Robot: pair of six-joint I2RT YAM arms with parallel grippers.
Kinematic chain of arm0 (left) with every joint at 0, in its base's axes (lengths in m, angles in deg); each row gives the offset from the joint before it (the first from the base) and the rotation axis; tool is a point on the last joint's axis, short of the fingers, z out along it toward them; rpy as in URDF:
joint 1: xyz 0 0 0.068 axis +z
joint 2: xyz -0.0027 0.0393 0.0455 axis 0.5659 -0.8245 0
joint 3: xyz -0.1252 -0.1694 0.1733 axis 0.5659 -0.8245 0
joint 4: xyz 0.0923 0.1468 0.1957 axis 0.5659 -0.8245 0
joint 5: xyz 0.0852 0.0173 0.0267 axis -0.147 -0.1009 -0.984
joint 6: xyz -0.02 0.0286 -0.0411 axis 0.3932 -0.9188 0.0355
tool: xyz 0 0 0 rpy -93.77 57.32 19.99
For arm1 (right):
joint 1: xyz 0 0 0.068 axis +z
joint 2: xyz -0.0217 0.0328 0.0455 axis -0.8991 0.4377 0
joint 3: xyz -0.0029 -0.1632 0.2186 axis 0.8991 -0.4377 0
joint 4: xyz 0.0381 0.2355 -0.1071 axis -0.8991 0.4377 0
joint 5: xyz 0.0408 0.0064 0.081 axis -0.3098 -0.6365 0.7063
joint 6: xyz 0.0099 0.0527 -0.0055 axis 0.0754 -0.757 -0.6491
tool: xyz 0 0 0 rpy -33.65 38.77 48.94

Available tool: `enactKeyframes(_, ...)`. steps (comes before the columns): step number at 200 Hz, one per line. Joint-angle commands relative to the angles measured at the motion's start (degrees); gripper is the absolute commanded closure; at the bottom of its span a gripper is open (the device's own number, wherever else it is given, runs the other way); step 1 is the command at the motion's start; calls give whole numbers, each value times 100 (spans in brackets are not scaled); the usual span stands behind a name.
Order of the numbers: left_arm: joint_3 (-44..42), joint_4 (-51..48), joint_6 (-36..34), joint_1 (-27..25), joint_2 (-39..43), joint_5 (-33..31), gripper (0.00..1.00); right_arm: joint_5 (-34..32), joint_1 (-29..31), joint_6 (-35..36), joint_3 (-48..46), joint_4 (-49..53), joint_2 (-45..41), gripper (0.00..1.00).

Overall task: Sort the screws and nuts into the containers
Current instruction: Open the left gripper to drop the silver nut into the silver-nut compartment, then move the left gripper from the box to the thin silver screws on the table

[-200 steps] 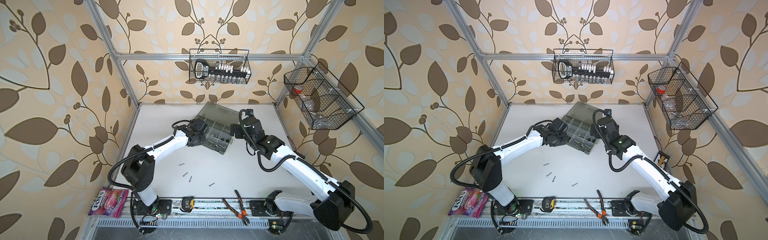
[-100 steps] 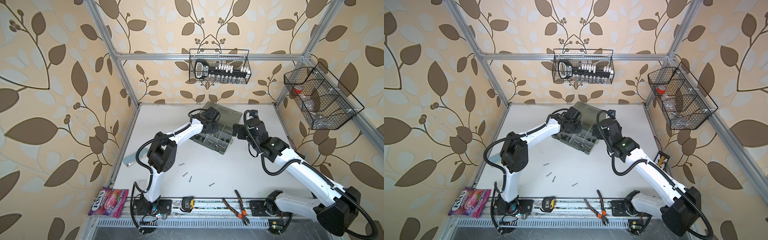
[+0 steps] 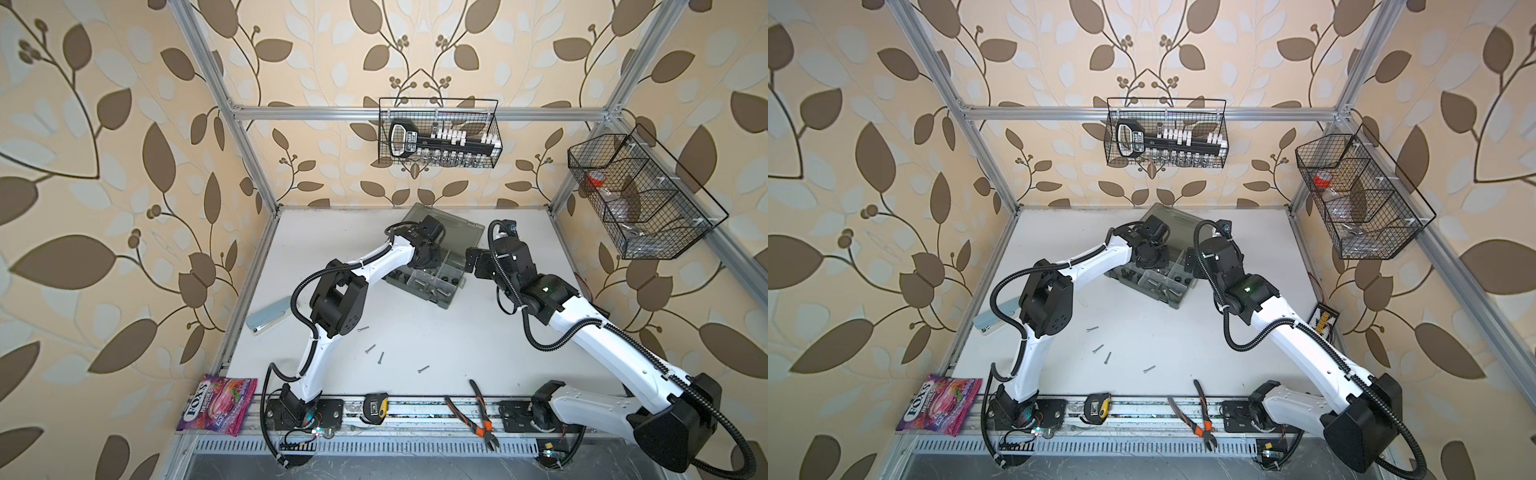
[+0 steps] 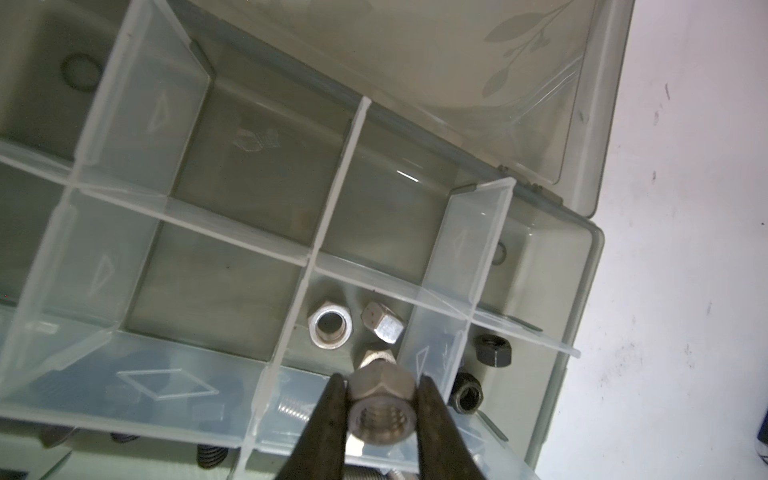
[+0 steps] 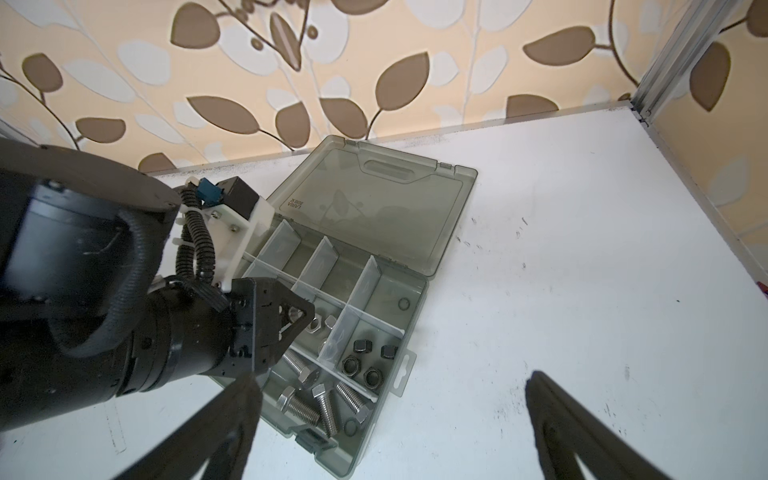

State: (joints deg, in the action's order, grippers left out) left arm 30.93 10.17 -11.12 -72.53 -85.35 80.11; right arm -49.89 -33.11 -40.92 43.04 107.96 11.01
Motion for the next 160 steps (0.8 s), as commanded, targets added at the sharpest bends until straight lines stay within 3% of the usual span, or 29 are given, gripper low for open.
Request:
enactKeyframes(1,63,-30,27,-81,67,144,69,-35,-18,-62,-95,95,-39,0)
enactKeyframes(37,7,-4,67,-87,110,145,61,-44,-12,-55,-99,95,-54,0)
enactKeyframes(88,-301,130,73,-100,650,40,60,-76,-13,-39,-134,97,-91,0)
enactKeyframes(160,-2314,591,-211,-95,2553,-713,46,-134,-17,-35,-160,98,-86,0)
